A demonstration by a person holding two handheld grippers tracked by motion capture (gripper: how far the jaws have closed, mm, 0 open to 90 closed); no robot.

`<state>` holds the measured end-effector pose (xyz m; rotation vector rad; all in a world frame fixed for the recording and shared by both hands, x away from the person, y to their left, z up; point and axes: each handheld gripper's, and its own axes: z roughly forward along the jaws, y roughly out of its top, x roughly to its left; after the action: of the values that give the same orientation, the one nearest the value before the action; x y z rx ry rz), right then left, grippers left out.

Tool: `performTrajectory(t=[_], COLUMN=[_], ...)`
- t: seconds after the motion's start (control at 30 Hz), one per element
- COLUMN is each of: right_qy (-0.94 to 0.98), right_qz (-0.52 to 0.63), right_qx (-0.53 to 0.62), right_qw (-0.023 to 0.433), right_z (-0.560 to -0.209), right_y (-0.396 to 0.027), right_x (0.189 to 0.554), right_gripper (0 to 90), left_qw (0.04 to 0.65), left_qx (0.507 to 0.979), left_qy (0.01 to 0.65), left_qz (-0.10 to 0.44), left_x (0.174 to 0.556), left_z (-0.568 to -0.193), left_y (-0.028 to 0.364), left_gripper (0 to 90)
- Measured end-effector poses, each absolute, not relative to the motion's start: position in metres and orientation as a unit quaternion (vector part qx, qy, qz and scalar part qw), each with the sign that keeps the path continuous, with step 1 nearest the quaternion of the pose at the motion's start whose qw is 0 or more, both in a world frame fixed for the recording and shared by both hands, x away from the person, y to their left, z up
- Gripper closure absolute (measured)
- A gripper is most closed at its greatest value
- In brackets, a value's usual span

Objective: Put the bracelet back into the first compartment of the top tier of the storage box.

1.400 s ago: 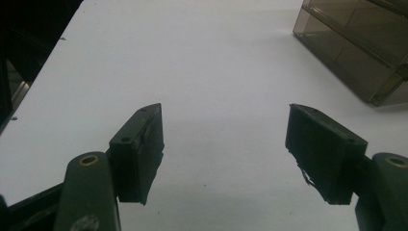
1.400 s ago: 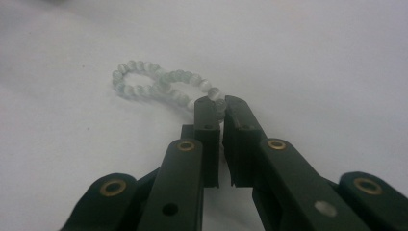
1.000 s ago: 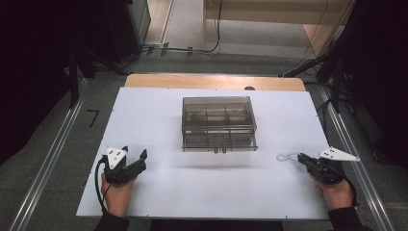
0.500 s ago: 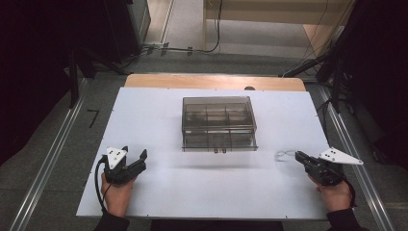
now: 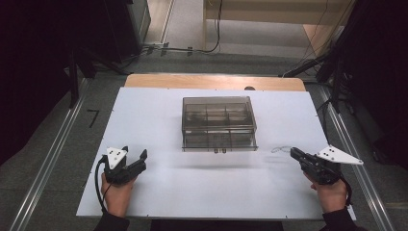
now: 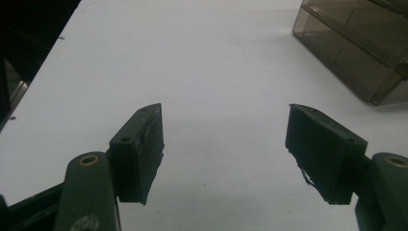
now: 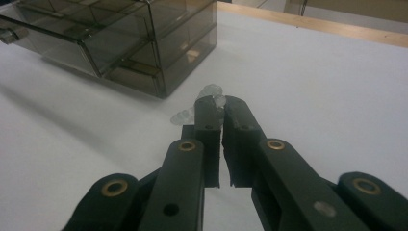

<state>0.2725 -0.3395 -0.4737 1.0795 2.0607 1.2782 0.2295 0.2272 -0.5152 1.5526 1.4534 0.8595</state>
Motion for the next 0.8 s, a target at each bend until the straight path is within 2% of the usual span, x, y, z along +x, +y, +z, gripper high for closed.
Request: performTrajectory(t=[0.8], right_qy=[0.740], right_qz=[0.501], right_qx=[0.381], right_qw=[0.239], right_z=[-0.457], right_y=[-0.322], right_x=[0.274], right_gripper=[82.4], left_qw=[0.412], left_qx=[0.617], left_qy=[0.577], left_qz=[0.341], left_x=[0.230], left_z=[-0.515], left_y=[0.228], left_gripper=[29.8])
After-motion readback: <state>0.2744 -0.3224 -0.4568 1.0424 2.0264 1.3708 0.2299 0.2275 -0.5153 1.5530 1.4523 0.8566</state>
